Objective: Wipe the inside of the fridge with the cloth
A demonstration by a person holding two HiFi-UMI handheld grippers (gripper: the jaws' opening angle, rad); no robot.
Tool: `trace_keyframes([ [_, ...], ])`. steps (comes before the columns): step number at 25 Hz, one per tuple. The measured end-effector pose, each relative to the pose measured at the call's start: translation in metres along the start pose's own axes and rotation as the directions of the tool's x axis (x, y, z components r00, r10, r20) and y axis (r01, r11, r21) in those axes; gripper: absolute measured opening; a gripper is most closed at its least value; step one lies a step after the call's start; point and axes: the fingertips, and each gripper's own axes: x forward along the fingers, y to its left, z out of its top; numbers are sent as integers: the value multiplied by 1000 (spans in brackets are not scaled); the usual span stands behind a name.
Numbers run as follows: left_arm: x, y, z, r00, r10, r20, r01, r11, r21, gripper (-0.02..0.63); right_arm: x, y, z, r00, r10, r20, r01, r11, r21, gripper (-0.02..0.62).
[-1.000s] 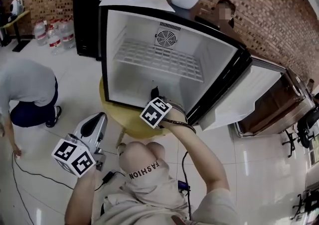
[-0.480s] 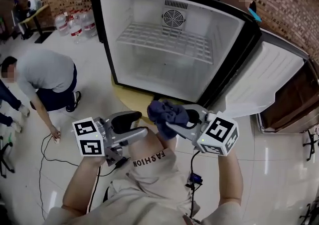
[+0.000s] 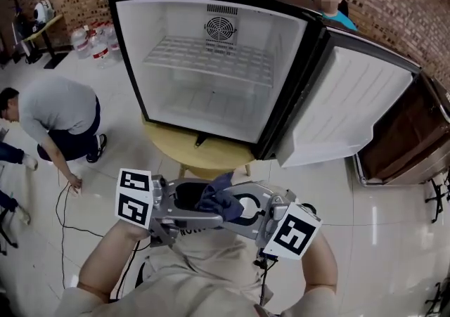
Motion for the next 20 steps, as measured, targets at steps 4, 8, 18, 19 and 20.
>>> trace_keyframes([
  [4, 6, 13, -8, 1000, -14, -15, 12, 992, -123, 268, 5, 4, -3, 985, -150, -87, 128, 968, -214, 132],
  [8, 7, 25, -16, 998, -56, 22, 59, 966, -253, 227, 8, 3, -19, 972, -208, -112, 172, 948, -268, 185],
  [18, -2, 30, 84, 980, 34, 194, -28, 999, -36, 120, -40, -25, -22, 901, -434, -3, 423, 880, -218, 396],
  [19, 3, 22, 109, 975, 40, 219, -51, 998, 46, 120, -44, -23, -30, 901, -432, -37, 416, 885, -208, 396],
  [20, 9, 17, 135, 967, 52, 250, -85, 989, 124, 120, -48, -21, -39, 902, -425, -73, 404, 892, -202, 396],
])
